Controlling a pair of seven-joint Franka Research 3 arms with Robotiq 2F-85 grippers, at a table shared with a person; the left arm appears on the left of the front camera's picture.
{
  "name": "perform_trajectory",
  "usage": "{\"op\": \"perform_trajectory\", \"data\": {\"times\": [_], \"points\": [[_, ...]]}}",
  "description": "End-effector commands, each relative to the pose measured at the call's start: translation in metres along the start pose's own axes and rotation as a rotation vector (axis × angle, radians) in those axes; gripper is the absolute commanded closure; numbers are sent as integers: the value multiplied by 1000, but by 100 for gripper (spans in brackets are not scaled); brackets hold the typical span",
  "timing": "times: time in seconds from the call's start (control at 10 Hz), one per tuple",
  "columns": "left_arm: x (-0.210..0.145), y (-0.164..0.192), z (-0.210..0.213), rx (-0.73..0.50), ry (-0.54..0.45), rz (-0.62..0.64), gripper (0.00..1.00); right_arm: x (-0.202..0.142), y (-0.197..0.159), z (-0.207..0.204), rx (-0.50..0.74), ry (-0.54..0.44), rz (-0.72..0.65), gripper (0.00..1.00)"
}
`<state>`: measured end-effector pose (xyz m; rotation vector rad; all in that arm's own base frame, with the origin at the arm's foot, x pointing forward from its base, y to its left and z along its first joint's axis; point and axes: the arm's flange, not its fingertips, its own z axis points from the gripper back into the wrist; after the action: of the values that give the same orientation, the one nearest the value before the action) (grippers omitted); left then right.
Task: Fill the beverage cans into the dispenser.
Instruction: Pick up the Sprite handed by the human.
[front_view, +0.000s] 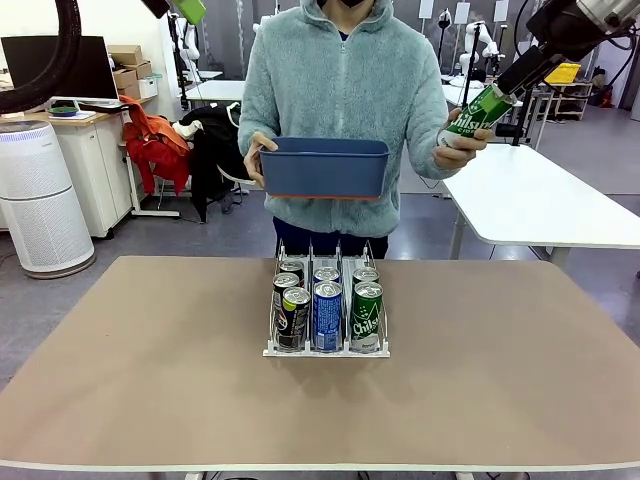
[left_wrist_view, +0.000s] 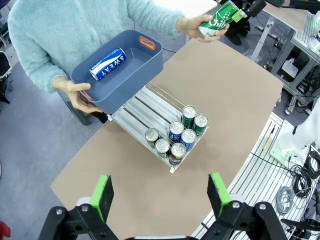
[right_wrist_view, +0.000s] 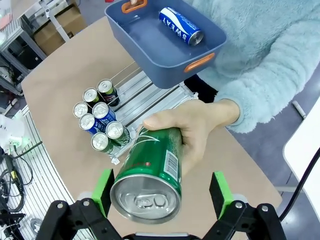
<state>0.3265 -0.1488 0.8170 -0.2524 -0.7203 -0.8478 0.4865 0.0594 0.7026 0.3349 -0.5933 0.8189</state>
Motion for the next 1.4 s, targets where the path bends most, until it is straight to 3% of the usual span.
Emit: {"op": "perform_trajectory", "data": {"times": [0.0, 0.4, 0.9, 1.0, 1.1, 1.2, 1.3], "points": [[-2, -1, 1, 2, 3, 4, 0, -1, -3, 0, 49, -9, 3, 0], [-2, -1, 1, 2, 3, 4, 0, 0, -2, -4, 107, -9, -13, 0], [-2, -1, 1, 2, 3, 4, 0, -1, 2, -5, 64, 4, -18, 0], [-2, -1, 1, 2, 3, 4, 0, -1, 3, -5, 73, 5, -23, 60], [-2, -1, 1, 2, 3, 4, 0, -1, 3, -3, 62, -11, -32, 60], [-2, -1, 1, 2, 3, 4, 0, -1, 3, -2, 59, -21, -34, 100], [-2, -1, 1, 2, 3, 4, 0, -2, 3, -1, 56, -25, -36, 62]]}}
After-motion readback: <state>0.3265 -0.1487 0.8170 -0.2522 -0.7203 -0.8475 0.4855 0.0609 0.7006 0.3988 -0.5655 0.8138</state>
